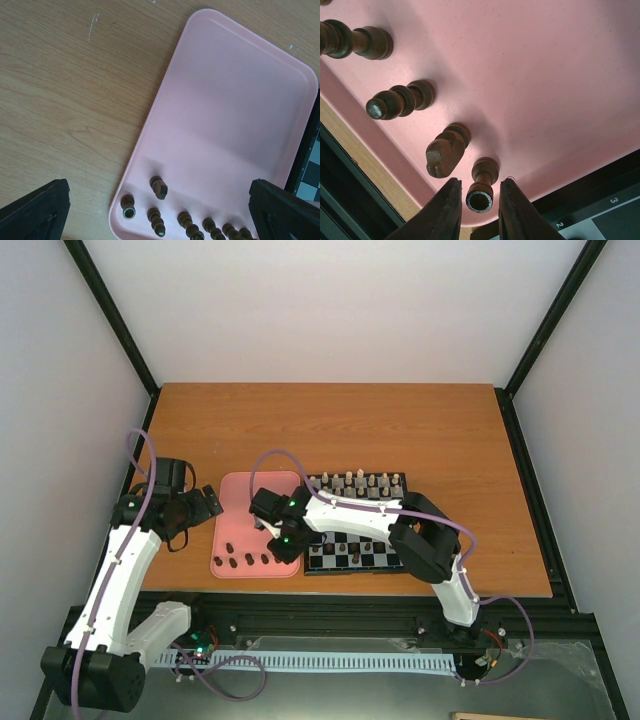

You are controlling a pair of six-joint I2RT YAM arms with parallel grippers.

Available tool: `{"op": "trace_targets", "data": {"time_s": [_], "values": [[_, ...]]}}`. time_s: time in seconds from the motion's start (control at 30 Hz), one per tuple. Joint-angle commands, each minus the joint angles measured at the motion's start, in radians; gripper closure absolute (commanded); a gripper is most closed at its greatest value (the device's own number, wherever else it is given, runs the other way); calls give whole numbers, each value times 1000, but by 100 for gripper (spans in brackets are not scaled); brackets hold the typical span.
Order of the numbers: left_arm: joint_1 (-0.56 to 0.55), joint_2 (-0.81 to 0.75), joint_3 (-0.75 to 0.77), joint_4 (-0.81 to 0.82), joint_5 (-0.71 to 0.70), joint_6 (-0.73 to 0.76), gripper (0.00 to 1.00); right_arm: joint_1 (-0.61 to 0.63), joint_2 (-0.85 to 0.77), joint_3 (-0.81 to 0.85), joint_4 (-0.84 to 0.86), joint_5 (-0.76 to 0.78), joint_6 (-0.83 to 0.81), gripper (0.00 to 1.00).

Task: Set up the chess pieces on the board
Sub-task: Pick up the chess piece from the storage box.

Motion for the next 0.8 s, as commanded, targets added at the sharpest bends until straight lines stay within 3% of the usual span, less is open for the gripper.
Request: {"op": "trace_targets", "data": {"time_s": [0.0, 0.3, 0.77], "values": [[7, 2, 37, -1, -4, 13, 0, 10, 20, 20, -13, 12, -2, 78], [7, -14, 28, -9, -5, 10, 0, 11, 23, 6, -10, 16, 3, 79], [7, -35, 25, -22, -11, 10, 0, 11, -8, -31, 14, 30, 23, 93]]}}
